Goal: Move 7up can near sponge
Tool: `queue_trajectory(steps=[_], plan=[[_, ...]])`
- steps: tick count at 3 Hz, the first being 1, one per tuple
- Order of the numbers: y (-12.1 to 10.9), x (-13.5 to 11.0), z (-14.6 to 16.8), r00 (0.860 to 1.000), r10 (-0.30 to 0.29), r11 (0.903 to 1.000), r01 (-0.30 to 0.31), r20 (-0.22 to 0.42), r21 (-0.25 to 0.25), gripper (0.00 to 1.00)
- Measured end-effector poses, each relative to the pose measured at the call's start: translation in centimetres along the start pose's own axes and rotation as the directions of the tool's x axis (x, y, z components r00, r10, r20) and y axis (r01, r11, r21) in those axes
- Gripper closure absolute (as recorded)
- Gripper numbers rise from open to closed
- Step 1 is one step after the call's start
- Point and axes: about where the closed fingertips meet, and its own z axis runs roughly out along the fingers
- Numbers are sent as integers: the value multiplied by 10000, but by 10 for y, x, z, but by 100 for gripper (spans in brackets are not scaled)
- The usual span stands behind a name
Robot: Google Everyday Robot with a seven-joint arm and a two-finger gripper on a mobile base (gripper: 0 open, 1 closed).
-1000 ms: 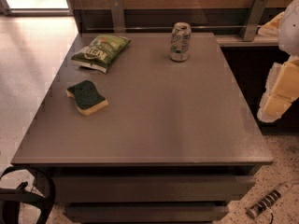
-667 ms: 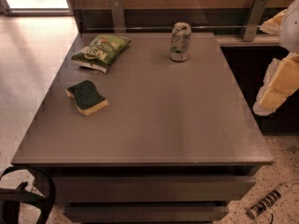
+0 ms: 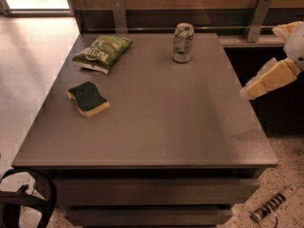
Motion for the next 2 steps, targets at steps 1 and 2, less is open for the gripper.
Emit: queue_trajectory(steps=[1,2], plan=[[-27,-12,20,9837,563,9950,-695,1708,718,0],[-49,-27,38,9292,1625,9639,-2214,3319,1479,0]])
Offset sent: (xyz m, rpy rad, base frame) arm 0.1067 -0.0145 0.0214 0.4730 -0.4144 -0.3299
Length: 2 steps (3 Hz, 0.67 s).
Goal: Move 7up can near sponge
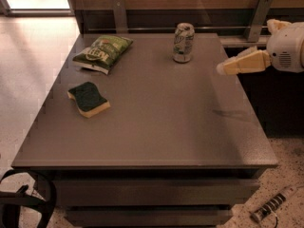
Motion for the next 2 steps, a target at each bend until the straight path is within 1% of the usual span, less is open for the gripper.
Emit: queue_trajectory(steps=[1,2], plan=[[-23,-12,12,9965,652,9945,-691,518,783,0],[-27,-15,13,9955,706,9924,-765,631,965,0]])
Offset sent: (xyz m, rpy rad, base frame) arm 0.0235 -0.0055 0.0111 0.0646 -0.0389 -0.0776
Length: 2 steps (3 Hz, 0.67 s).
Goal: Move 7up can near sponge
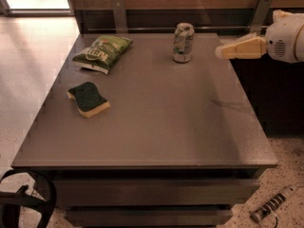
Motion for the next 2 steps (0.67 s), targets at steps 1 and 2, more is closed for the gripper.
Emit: queue_trajectory(steps=[1,2], plan=[[1,-1,8,9999,12,10000,-12,117,-70,0],[0,-2,33,9976,248,9993,-228,645,-309,0]])
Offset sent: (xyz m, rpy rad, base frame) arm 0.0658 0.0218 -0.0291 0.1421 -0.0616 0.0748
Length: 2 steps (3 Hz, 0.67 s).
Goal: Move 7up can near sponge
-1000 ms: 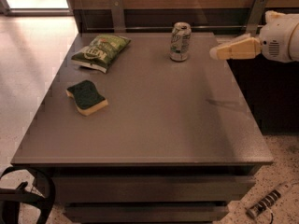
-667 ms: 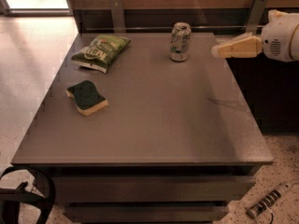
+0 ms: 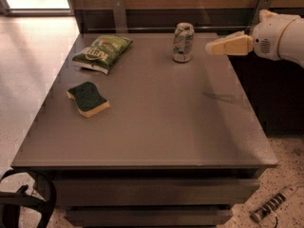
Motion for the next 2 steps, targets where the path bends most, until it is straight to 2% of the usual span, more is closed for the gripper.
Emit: queue_trajectory(steps=[1,2], plan=[[-1,6,34,9953,592,9974,-559,770,-445,0],[11,13,73,9787,1400,9853,-1227,1499,-1188,0]])
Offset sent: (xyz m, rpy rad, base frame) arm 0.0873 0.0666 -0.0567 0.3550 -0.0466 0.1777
